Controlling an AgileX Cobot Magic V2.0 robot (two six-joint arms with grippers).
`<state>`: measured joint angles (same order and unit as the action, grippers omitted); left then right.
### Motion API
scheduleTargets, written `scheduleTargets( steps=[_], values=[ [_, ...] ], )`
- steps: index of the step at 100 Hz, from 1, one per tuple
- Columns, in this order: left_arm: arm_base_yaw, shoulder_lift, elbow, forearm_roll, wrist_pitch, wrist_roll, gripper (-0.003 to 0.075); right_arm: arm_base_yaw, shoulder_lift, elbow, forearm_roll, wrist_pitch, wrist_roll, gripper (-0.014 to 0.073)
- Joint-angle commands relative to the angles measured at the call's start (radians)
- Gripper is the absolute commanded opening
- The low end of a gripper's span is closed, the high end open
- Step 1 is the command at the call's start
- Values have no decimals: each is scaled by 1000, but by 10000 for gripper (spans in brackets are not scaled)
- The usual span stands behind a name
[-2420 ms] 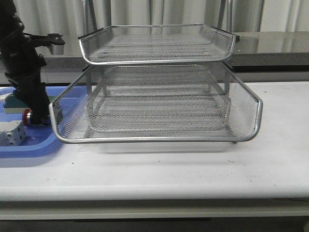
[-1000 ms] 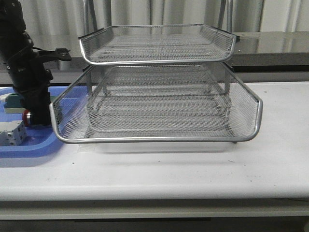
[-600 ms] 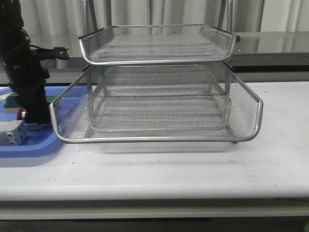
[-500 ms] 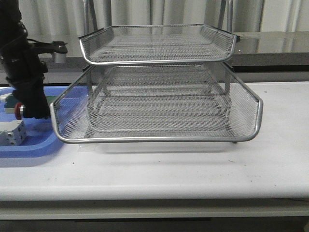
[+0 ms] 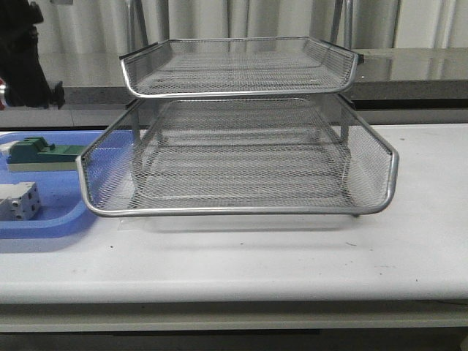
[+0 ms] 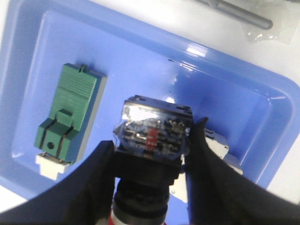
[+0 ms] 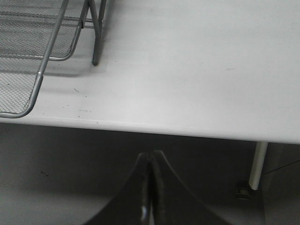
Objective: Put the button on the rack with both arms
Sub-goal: 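Lift the red button and carry it into the pulled-out middle tray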
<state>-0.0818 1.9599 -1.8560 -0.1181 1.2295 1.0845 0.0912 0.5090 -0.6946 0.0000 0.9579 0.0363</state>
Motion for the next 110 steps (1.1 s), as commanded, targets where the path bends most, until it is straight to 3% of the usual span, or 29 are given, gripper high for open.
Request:
scheduleTargets(
  steps=[1,23,42,89,110],
  values=[
    [-5,-113,-24,-16,38,-12,59,-4,3,-35,-18,-59,1,-68],
    [-9,-237,-24,-64,38,-19,59,-4,3,-35,-18,-59,1,-68],
    [-71,-325,6,-64,38,-108,59,-4,3,-35,-18,-59,1,-68],
    [-442,-344,139,-64,38,-110,59,-4,3,-35,-18,-59,1,-68],
    [-543,-259,140,-65,-22,-110,59,-4,3,-35,-18,-59,1,-68]
  ],
)
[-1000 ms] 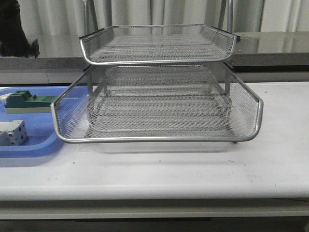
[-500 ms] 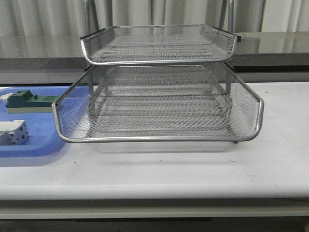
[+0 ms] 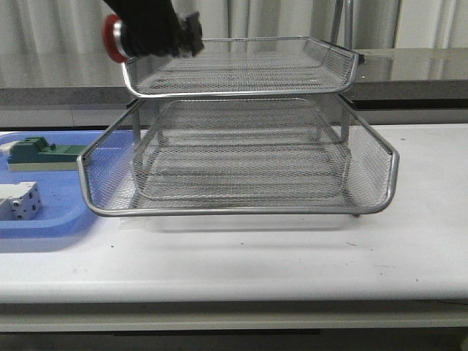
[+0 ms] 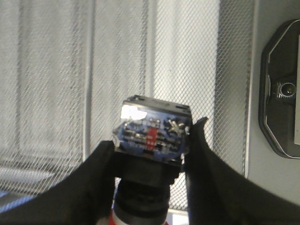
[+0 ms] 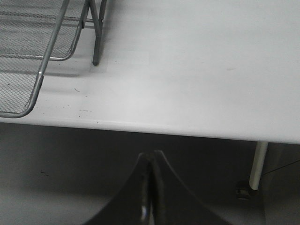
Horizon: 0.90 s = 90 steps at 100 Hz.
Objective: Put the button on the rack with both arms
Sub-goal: 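Lift the red button and carry it into the pulled-out middle tray, then open the left gripper to release the button and raise it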
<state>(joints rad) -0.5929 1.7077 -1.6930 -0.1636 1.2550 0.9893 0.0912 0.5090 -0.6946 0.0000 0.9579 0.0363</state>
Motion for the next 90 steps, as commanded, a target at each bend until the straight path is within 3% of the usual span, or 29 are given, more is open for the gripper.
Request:
scheduleTargets(
  steps=[1,49,58,73,80,90],
  values=[
    [-37,-4,-23,-20,-54,-15,59,-4,3,-35,-18,-59,1,-68],
    [-83,149,-23,-20,-150,-15,76,-4,3,-35,-18,-59,1,-68],
    [-83,150,-23,-27,-150,-15,171,-4,3,-35,-18,-59,1,-68],
    [-83,150,-23,-31,-150,-15,438,-4,3,-35,-18,-59,1,-68],
    [-83,150,-23,-36,-150,-15,495,-4,3,-35,-18,-59,1,-68],
    [-83,150,-23,-40,-150,-15,501,-4,3,-35,-18,-59,1,-68]
  ],
)
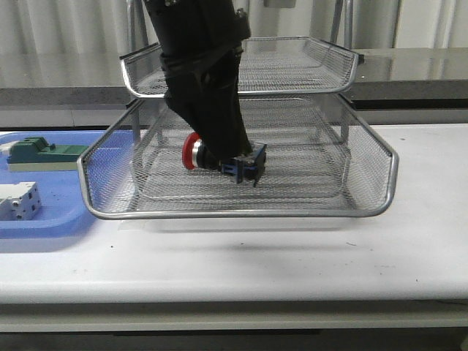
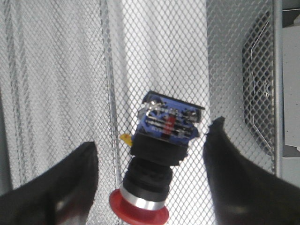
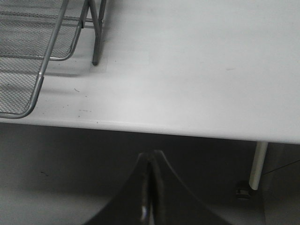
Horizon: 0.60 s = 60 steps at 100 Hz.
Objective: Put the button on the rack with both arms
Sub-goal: 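Open the left gripper to release the button and raise it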
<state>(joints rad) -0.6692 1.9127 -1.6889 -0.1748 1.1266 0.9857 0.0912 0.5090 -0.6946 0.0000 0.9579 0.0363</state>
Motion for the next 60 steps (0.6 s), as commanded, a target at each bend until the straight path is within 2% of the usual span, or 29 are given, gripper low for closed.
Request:
scheduleTargets(
  steps=[1,18,41,60],
  values=[
    [-7,-55,-27,-29,-21,-11,501,-4,3,-35,-18,-59,1,-68],
    [-7,-63,-32,-35,-14,-16,500,-4,3,-35,-18,-59,1,-68],
    [-1,-108,-87,-30,98,-99,492,-4,3,-35,-18,-58,1,-68],
    [79,-190,-94,-26,126,-178,492,-4,3,-35,-18,-58,1,-68]
  ],
)
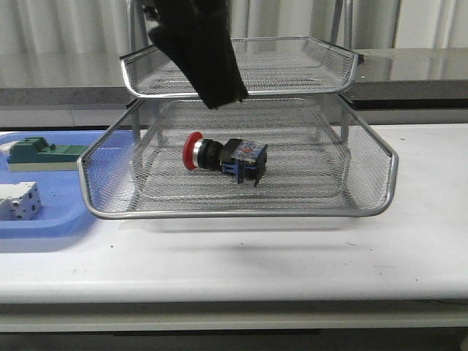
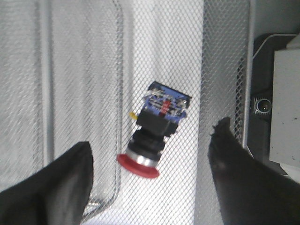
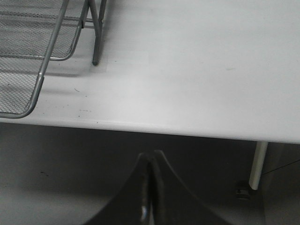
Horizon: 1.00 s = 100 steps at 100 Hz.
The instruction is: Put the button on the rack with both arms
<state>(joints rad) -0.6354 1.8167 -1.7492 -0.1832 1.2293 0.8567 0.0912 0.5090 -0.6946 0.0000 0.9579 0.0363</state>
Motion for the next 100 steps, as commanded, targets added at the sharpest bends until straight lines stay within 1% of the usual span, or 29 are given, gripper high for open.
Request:
scheduleTargets(
  steps=[1,9,40,56,65,73,86,90,100],
  values=[
    [50,-94,-34,-17,24,-53,492,-4,3,-35,-18,-58,1,-68],
    [108,-131,-32,-17,30,-87,492,-4,3,-35,-18,-58,1,-68],
    [388,-245,-27,-19,33,-230,491,-4,3,-35,-18,-58,1,-68],
    [486,-306,-5,-23,9,-254,491,-4,3,-35,-18,-58,1,-68],
    [520,-356,51,-23,-54,-256,491,-4,3,-35,-18,-58,1,-68],
    [544,-412,124,-23,-140,-273,477,-4,3,-35,-18,-58,1,-68],
    [567,-530,295,-26,-295,-281,430,-4,3,-35,-18,-58,1,-68],
    [574,-572,356,-27,-361,-286,419,-4,3,-35,-18,-58,1,-68],
    [582,-674,508,-27,-489,-315,418,-4,3,-35,-18,-58,1,-68]
  ],
)
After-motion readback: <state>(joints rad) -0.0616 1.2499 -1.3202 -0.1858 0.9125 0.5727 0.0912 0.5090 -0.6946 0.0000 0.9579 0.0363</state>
